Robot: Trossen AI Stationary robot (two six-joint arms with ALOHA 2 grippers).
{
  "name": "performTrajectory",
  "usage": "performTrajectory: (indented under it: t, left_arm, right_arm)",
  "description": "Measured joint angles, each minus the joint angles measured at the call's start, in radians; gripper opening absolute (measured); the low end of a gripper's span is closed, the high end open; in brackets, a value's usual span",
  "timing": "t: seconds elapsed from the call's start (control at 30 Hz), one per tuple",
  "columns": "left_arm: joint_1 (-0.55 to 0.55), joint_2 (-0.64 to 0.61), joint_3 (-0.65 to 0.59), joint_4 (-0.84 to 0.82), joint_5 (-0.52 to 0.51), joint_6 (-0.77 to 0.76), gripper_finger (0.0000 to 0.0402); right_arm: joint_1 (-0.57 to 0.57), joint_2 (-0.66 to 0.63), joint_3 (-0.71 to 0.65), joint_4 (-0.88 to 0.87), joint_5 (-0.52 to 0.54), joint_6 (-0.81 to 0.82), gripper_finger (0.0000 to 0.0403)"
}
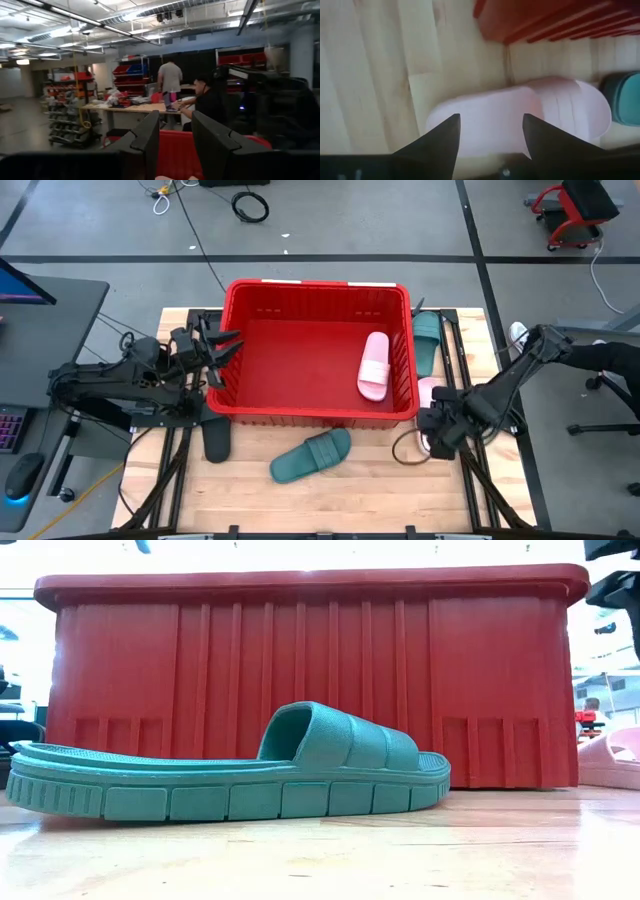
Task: Pick and place slides into bin
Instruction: Put the pink slide in the red bin
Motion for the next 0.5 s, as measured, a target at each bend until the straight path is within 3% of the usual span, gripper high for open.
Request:
performTrajectory:
  t: [0.23, 0.37, 0.5]
  left_arm:
    - [-0.001, 0.0, 0.0, 0.0, -0.023, 0.095, 0.0137]
    - [0.0, 0.0, 0.0, 0.0, -0.022, 0.112, 0.0144]
    - [0.0, 0.0, 0.0, -0.003, -0.021, 0.168, 0.0147]
  right_arm:
    - [0.2, 0.068, 0.0, -0.096, 0.115, 0.126, 0.0211]
    - [0.215, 0.117, -0.002, -0.247, 0.137, 0.227, 0.0218]
    - [0.186, 0.145, -0.043, -0.241, 0.139, 0.239, 0.0226]
